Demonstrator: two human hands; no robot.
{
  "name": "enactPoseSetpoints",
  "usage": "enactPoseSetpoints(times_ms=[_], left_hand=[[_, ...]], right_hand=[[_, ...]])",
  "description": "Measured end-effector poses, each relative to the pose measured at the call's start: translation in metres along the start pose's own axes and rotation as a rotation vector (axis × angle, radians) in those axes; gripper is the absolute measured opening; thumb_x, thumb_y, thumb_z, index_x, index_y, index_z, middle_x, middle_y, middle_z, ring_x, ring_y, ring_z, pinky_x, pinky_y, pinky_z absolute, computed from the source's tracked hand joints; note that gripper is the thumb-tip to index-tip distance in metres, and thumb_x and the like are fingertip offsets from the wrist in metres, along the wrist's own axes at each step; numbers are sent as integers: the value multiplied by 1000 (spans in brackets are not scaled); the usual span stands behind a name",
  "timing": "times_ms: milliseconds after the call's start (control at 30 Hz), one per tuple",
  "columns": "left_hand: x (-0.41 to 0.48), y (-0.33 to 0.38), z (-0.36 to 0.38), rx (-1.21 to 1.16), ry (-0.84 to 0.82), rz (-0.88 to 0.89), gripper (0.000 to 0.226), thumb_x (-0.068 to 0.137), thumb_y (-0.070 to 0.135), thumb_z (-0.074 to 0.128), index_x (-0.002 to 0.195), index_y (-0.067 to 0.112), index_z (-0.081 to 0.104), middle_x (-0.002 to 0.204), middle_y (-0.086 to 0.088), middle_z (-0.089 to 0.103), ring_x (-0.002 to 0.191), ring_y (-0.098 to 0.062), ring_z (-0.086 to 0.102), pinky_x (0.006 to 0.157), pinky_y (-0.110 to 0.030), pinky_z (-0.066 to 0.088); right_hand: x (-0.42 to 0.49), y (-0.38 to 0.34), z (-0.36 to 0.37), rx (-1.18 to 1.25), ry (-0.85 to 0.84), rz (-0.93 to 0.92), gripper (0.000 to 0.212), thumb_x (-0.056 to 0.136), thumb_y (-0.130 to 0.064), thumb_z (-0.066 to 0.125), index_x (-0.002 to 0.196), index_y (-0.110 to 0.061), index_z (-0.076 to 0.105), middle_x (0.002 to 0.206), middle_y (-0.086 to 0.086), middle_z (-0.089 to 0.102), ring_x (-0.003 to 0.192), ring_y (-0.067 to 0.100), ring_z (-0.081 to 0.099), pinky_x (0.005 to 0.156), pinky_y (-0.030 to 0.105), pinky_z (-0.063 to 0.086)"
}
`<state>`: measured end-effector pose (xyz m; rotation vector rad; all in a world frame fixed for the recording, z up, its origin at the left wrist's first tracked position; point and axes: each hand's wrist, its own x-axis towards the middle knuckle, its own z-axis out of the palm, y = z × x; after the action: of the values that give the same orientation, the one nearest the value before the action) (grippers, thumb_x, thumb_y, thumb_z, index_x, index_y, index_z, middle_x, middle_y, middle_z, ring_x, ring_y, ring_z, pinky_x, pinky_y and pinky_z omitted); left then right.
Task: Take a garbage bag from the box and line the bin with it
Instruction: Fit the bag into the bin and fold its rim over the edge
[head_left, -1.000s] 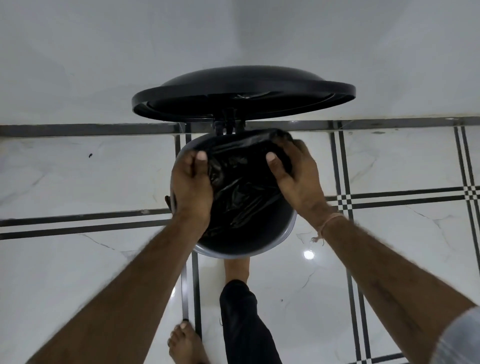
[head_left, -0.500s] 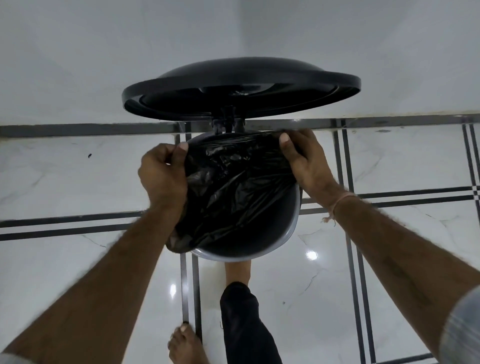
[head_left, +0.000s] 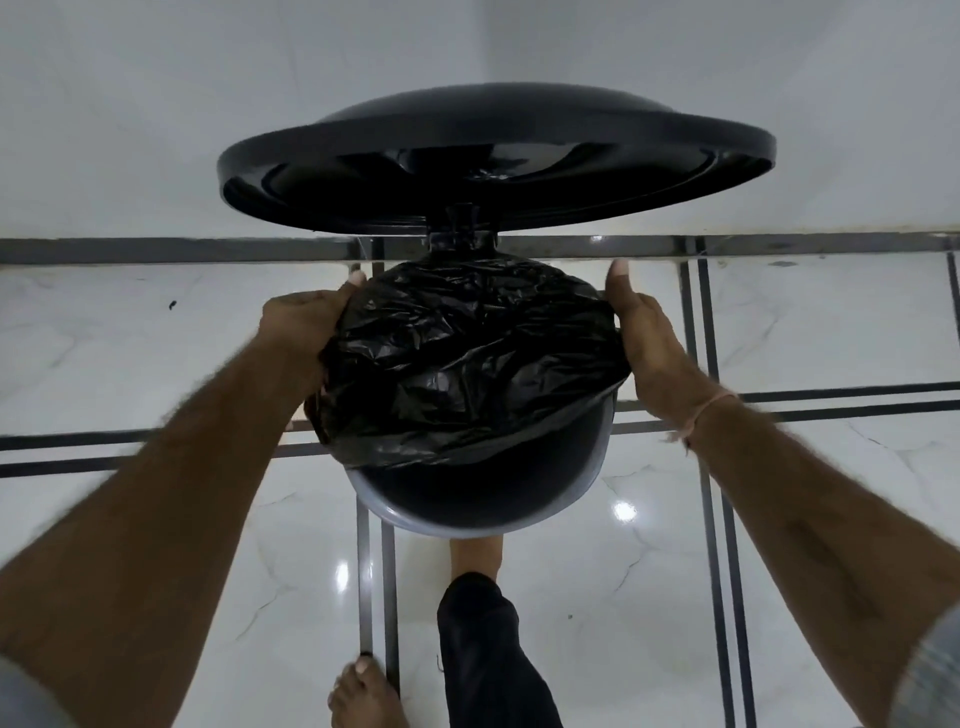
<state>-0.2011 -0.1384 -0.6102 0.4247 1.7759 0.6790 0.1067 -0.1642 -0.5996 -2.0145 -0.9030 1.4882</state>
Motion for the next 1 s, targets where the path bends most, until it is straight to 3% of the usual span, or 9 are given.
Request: enactPoseSetpoints(times_ms=[100, 200, 267, 400, 467, 633, 800, 933, 1000], left_hand=[[-17, -13, -10, -70, -11, -10, 29, 91, 41, 72, 89, 12, 74, 85, -5, 74, 69, -17, 70, 63, -24, 59], [-35, -26, -23, -118, 9, -2, 19, 95, 35, 69, 101, 17, 73, 85, -1, 73, 62, -12, 67, 55, -23, 55], [-44, -34, -30, -105, 40, 64, 11, 97, 24, 68, 106, 18, 70, 85, 0, 70, 60, -10, 63, 52, -20, 52], [-65, -52, -32, -131, 63, 74, 7, 98, 13, 64, 105, 16, 65, 81, -1, 65, 55, -8, 59, 45, -18, 47], [-75, -63, -31, -217, 83, -53, 3, 98, 18, 66, 98, 20, 64, 80, 0, 65, 54, -7, 59, 52, -24, 46], [-90, -89, -36, -427, -16, -295, 8, 98, 29, 64, 94, 22, 65, 94, 3, 71, 85, -14, 66, 71, -33, 51], [-111, -102, -34, -493, -43, -333, 6, 96, 26, 66, 94, 20, 65, 94, 3, 69, 81, -12, 63, 73, -28, 50], [-125, -107, -32, -523, -41, -339, 7, 95, 23, 67, 90, 18, 67, 91, 1, 71, 80, -12, 65, 69, -24, 60], [-130, -109, -32, -531, -42, -347, 7, 94, 23, 68, 90, 18, 66, 91, 1, 70, 81, -11, 64, 76, -25, 57]], right_hand=[[-19, 7, -9, 41, 49, 21, 78, 104, -63, 36, 109, 5, 74, 103, 23, 76, 102, 25, 75, 82, 23, 60], [-37, 16, -8, 30, 124, -18, 49, 105, -44, 56, 93, -2, 78, 88, 12, 79, 86, 22, 78, 77, 32, 62], [-44, 24, -3, 26, 191, -37, 31, 102, -32, 64, 92, -6, 80, 83, 6, 79, 77, 16, 74, 79, 37, 62], [-57, 38, 9, 59, 343, 62, 16, 96, -15, 70, 105, -8, 81, 98, 10, 81, 96, 27, 77, 95, 47, 61], [-64, 43, 14, 137, 350, 101, 17, 95, -6, 68, 106, -9, 80, 101, 11, 80, 100, 29, 76, 95, 45, 61], [-74, 45, 21, 243, 515, 151, 17, 90, -4, 73, 90, -20, 70, 98, 23, 73, 82, 27, 68, 89, 52, 62], [-91, 51, 31, 193, 660, 174, 18, 86, -16, 79, 85, -22, 62, 86, 5, 72, 89, 33, 75, 87, 48, 62], [-109, 55, 42, 151, 668, 121, 12, 91, -9, 73, 93, -13, 62, 79, 2, 70, 54, 9, 69, 71, 33, 65], [-119, 57, 50, 148, 632, 104, 6, 96, -12, 68, 92, -13, 64, 79, 2, 73, 50, 11, 72, 69, 41, 66]])
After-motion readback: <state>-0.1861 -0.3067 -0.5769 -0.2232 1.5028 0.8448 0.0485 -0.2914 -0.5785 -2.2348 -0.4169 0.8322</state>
